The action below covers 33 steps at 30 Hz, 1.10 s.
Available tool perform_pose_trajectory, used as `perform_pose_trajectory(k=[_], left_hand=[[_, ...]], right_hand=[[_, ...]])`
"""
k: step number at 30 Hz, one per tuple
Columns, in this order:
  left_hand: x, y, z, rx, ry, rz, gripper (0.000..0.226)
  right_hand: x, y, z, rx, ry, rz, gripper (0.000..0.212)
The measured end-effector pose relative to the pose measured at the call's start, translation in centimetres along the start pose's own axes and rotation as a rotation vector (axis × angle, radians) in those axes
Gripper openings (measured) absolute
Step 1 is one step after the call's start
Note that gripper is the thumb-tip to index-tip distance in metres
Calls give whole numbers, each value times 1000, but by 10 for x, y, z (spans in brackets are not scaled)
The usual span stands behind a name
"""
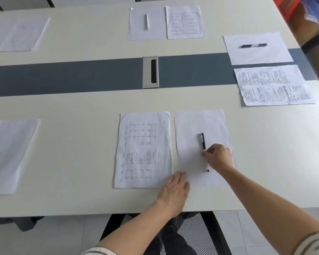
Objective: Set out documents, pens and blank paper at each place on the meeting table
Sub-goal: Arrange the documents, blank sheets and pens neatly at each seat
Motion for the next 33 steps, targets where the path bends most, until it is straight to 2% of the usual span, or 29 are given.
perform_pose_trajectory(k=[8,16,20,23,25,28,33], left_hand=[[0,-1,3,-11,-37,-12,60],[2,-4,11,-23,-67,-20,63],[-4,-5,0,-84,-18,-32,59],[-26,-12,-31,-324,129,-91,47],[-53,-29,-48,-607,215,-202,41],[-113,-65,-47,-1001,246,-459,34],[-234,-101,-18,-1304,276,-747,19]], right_hand=[[6,-9,-5,-68,63,-47,25],[4,-10,-1,-69,38,-53,29],[-5,-12,-10,-110,47,-50,35],[-30,-26,-23,-53,58,-114,28],[-55,-32,-19,57,-36,-174,20],[-103,-35,-4,168,-232,-229,10],[-179,-36,16,195,-411,-291,6]])
Point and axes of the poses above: each hand's wrist, its own x-axis towards the middle knuckle, its own z-axis out of the palm, y = z × x, the point moved 9 cm from there along x, towards the middle knuckle, and after that the axes turned 3 degrees about -x, right-handed, at the moved point
